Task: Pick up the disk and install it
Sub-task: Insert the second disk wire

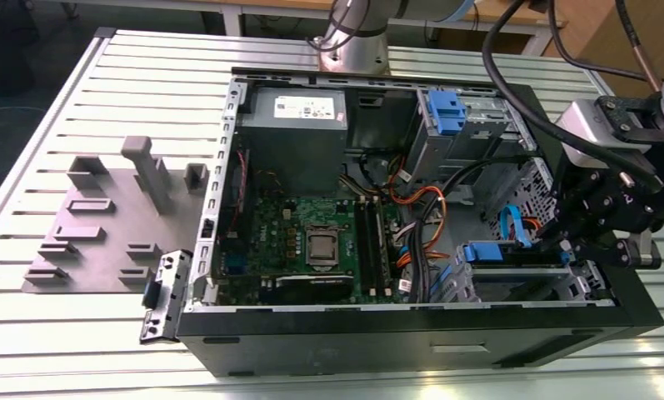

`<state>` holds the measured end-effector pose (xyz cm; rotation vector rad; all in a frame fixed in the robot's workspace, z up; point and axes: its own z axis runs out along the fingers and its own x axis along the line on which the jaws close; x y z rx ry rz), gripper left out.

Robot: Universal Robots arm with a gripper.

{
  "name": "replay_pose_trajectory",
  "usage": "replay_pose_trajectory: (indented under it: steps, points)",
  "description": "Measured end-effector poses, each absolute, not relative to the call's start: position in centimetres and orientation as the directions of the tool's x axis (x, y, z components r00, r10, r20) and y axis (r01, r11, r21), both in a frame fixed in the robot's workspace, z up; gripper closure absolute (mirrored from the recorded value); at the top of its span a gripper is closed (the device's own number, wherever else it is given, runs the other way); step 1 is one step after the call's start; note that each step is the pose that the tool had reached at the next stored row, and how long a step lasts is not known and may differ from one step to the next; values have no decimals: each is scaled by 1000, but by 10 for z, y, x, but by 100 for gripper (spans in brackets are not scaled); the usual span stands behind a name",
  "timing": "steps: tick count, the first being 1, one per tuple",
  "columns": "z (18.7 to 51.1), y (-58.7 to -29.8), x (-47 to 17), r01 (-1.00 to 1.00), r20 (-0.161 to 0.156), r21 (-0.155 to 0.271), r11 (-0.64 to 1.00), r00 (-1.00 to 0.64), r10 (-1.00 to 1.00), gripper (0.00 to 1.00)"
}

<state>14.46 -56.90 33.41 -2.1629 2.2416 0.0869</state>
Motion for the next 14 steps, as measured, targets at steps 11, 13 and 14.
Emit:
replay_pose_trajectory:
  steps: [11,13,14]
  points:
    - [334,-569,145,-999,-57,23,35,-36,-998,84]
    - [335,-569,145,-999,-57,23,35,-36,-998,84]
    - [336,-569,145,-999,-57,23,35,-36,-998,84]
